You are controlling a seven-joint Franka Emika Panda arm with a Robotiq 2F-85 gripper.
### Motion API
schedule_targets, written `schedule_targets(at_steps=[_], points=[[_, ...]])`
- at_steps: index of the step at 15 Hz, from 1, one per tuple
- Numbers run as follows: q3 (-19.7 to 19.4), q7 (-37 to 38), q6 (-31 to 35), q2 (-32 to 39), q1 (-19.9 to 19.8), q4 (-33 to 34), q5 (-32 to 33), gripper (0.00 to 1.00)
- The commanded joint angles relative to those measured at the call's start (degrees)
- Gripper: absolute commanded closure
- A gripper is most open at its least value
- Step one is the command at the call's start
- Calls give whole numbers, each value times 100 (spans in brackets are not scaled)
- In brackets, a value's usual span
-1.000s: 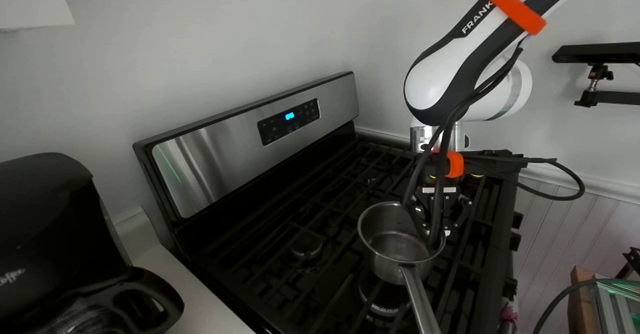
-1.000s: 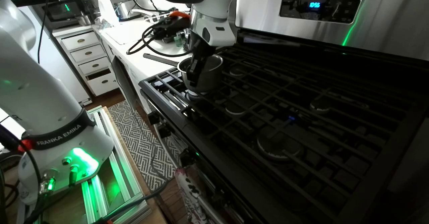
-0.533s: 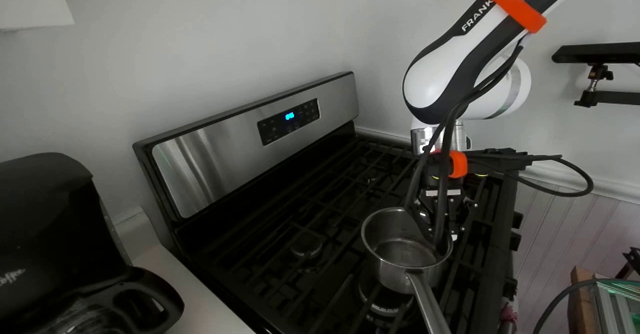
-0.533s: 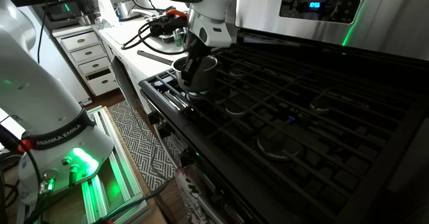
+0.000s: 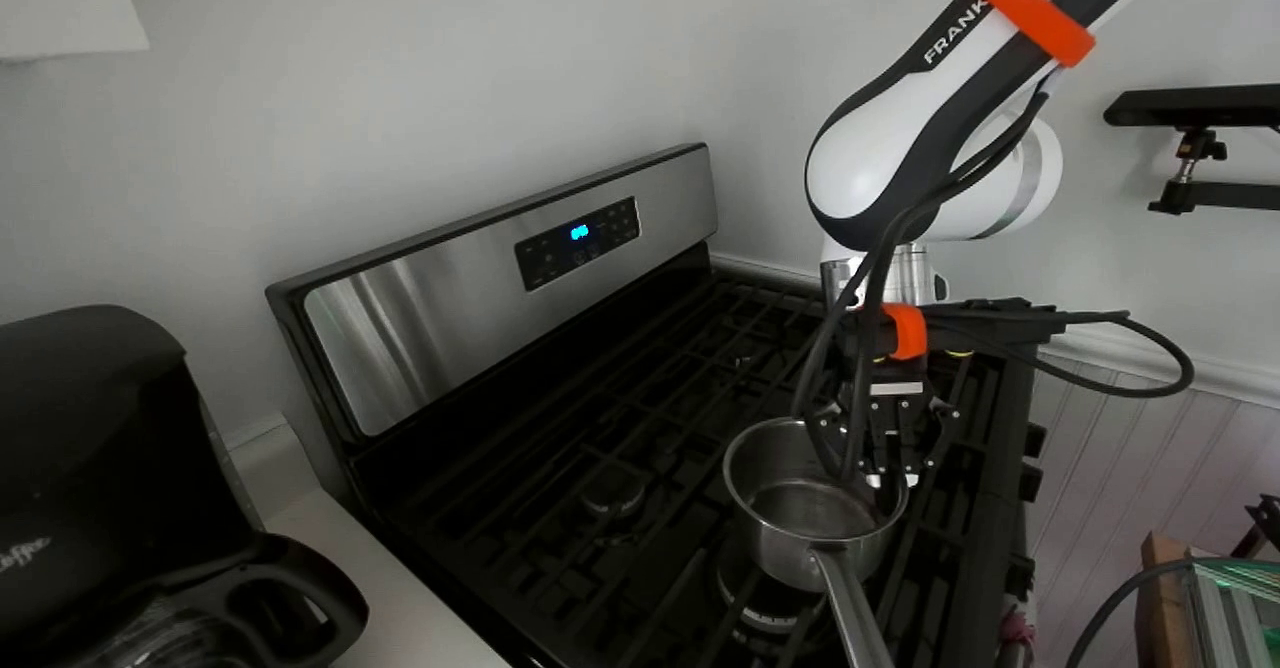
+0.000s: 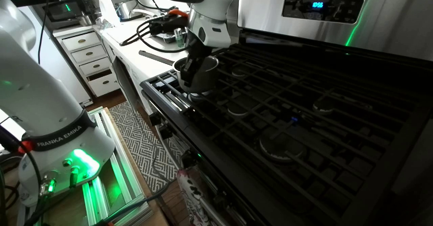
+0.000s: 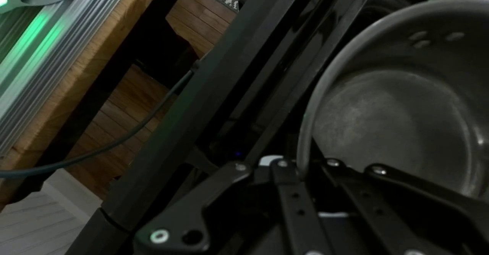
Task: Pick up the pot on the stove and put it on the front left plate of the stove
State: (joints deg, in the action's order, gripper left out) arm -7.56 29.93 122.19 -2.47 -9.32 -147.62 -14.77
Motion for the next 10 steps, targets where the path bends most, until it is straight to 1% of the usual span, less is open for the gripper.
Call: schedule_targets(at_steps=[1, 2, 5, 6, 7, 8, 9, 10], points=[[31, 453, 169, 22, 47, -117, -32, 84], [25, 507, 159, 32, 43, -108, -53, 68], [9, 635, 103, 94, 40, -114, -91, 49], [4, 670, 74, 94, 38, -102, -94, 51], [-4, 693, 52, 113, 32, -83, -93, 61], [-9, 713, 16, 133, 30, -65, -85, 81], [-6, 731, 3, 134, 33, -58, -73, 83], [-5, 741, 5, 130, 38, -55, -78, 46]])
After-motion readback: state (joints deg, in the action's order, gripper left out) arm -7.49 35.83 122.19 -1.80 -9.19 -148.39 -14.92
